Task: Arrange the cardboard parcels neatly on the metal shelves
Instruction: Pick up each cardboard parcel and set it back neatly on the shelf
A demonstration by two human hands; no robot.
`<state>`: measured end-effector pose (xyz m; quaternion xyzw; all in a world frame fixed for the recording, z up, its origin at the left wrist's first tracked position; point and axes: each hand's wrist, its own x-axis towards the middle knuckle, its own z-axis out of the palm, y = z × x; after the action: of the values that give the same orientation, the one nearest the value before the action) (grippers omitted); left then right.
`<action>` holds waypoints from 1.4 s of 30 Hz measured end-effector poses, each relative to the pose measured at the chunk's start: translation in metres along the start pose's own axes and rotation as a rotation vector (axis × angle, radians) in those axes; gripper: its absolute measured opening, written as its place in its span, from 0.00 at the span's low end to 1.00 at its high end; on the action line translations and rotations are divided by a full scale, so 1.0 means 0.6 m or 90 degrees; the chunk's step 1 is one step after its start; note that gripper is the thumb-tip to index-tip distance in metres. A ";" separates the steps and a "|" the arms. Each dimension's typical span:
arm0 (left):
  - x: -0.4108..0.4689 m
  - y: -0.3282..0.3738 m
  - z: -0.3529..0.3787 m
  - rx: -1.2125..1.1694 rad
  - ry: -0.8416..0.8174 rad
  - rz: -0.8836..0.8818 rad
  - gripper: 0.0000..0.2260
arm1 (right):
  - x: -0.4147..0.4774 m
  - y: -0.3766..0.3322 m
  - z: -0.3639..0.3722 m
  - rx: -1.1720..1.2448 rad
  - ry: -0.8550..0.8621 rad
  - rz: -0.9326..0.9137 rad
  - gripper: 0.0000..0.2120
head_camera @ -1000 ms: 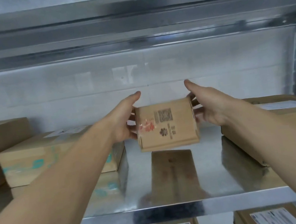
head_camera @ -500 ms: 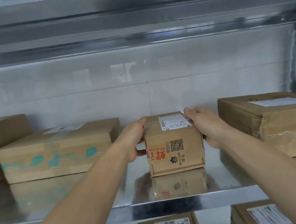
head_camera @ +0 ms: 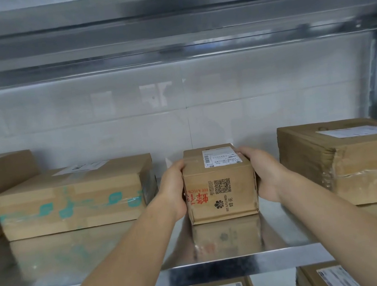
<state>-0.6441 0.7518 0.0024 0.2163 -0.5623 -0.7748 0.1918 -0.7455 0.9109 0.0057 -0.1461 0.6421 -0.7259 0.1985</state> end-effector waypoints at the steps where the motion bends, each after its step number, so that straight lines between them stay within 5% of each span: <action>1: 0.000 -0.002 0.002 -0.014 -0.009 -0.003 0.15 | -0.002 0.003 0.002 0.022 0.000 0.007 0.19; 5: 0.007 -0.005 0.005 -0.033 -0.014 0.003 0.15 | -0.002 0.007 0.008 0.048 0.018 0.015 0.24; 26: 0.046 0.005 0.011 0.000 0.036 0.011 0.12 | 0.029 0.001 0.018 0.020 0.060 0.017 0.24; 35: 0.028 0.041 -0.001 0.137 -0.006 0.029 0.11 | 0.025 -0.009 0.015 -0.026 0.058 0.006 0.25; 42: 0.022 0.072 -0.003 0.246 0.003 0.129 0.23 | 0.002 -0.018 0.018 -0.092 0.054 0.000 0.22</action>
<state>-0.6518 0.7307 0.0418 0.1932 -0.7190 -0.6287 0.2247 -0.7426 0.9021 0.0181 -0.1293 0.7007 -0.6831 0.1605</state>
